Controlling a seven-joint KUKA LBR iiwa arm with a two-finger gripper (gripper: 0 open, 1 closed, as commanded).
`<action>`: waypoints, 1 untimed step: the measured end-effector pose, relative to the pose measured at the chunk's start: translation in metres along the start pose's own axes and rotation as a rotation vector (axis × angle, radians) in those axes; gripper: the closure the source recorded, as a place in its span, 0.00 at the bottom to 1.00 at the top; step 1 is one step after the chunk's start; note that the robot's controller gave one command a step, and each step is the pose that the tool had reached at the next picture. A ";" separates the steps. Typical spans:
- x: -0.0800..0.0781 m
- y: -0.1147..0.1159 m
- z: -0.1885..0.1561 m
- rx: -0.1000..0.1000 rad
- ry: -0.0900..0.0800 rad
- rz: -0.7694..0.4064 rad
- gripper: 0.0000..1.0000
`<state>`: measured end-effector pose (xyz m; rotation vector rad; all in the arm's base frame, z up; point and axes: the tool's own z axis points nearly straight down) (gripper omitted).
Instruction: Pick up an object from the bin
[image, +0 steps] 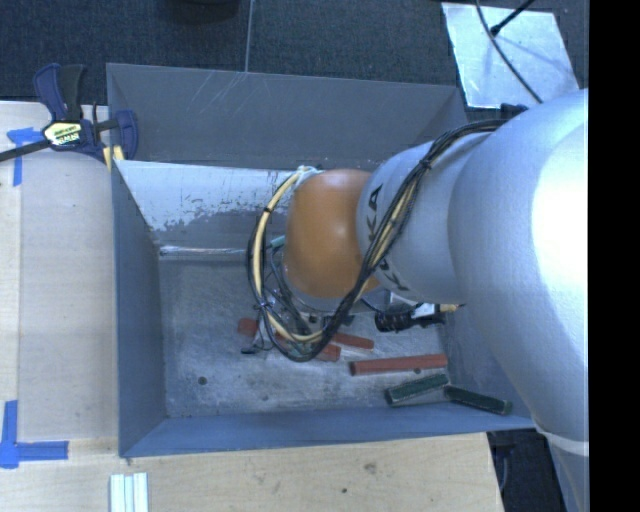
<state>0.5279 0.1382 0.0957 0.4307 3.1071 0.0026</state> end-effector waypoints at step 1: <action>-0.003 0.000 -0.073 -0.002 -0.004 -0.001 1.00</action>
Offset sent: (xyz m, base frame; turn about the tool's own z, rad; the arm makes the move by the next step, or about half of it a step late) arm -0.0001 0.0000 0.0686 0.0000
